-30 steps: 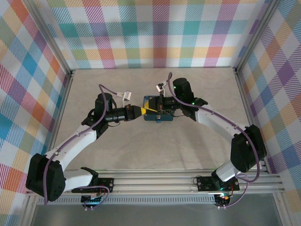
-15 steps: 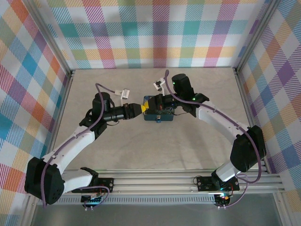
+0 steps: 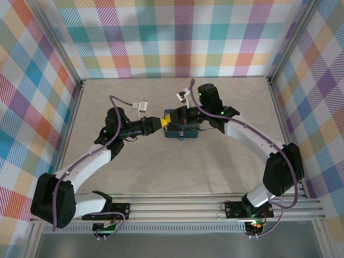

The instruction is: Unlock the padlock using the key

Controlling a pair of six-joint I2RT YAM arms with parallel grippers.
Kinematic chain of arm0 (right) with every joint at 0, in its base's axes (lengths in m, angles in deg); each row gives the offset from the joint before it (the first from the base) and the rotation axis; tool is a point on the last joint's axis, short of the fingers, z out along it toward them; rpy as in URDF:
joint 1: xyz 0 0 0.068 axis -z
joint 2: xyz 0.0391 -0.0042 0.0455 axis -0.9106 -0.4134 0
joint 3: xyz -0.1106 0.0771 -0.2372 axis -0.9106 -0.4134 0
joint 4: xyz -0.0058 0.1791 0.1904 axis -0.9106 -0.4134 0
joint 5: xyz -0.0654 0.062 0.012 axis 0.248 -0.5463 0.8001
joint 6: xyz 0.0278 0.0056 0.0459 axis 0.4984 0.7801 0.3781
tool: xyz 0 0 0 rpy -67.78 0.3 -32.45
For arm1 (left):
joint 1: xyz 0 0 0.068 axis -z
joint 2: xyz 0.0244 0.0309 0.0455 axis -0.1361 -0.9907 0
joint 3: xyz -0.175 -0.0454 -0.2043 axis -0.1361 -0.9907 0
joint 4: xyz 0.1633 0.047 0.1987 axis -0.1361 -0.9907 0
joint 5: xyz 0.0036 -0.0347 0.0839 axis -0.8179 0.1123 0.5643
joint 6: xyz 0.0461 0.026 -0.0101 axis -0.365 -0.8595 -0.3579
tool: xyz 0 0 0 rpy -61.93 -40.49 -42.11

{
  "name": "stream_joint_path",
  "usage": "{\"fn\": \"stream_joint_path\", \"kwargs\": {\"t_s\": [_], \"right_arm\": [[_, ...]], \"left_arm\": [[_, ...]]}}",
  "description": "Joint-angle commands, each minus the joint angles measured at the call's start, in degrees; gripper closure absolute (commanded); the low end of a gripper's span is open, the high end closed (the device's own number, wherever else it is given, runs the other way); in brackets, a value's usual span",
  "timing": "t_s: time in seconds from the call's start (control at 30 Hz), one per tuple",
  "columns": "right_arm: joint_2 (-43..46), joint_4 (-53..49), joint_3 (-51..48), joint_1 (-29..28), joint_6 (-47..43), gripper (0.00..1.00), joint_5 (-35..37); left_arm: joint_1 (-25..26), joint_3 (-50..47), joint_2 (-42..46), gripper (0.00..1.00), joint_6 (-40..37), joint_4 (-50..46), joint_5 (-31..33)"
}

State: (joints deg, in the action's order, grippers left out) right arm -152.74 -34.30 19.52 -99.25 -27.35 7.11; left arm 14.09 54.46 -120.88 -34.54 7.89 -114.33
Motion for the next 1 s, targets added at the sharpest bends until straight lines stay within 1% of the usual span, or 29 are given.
{"fn": "stream_joint_path", "kwargs": {"t_s": [0.0,0.07,0.13,0.23,0.37,0.53,0.77,0.97], "right_arm": [[1.7,3.2,-1.1,-0.2,1.3,1.00,-3.3],[1.8,4.0,-1.7,-0.1,1.9,1.00,-3.2],[1.9,4.7,-2.1,-0.2,2.4,1.00,-3.0],[2.1,5.6,-2.8,0.0,3.0,1.00,-2.5],[2.5,7.1,-3.1,0.2,4.2,1.00,-2.8],[2.4,7.4,-3.2,0.2,4.6,1.00,-2.8],[2.7,8.6,-3.9,0.2,6.0,1.00,-1.5],[2.7,8.9,-3.8,0.2,6.8,1.00,-0.8]], "left_arm": [[-0.6,-1.2,-0.8,0.76,2.2,5.1,-0.4],[-0.6,-1.3,-0.8,0.77,2.4,5.4,-0.4],[-0.7,-1.5,-0.8,0.77,2.4,5.4,-0.4],[-1.0,-2.0,-0.8,0.69,2.5,5.3,-0.3],[-1.2,-2.4,-0.7,0.66,2.6,5.0,-0.3],[-1.5,-2.7,-0.7,0.71,2.7,5.1,-0.4],[-1.5,-2.8,-0.8,0.71,2.9,5.1,-1.5],[-1.5,-2.6,-0.7,0.83,2.8,5.0,-1.8]]}}
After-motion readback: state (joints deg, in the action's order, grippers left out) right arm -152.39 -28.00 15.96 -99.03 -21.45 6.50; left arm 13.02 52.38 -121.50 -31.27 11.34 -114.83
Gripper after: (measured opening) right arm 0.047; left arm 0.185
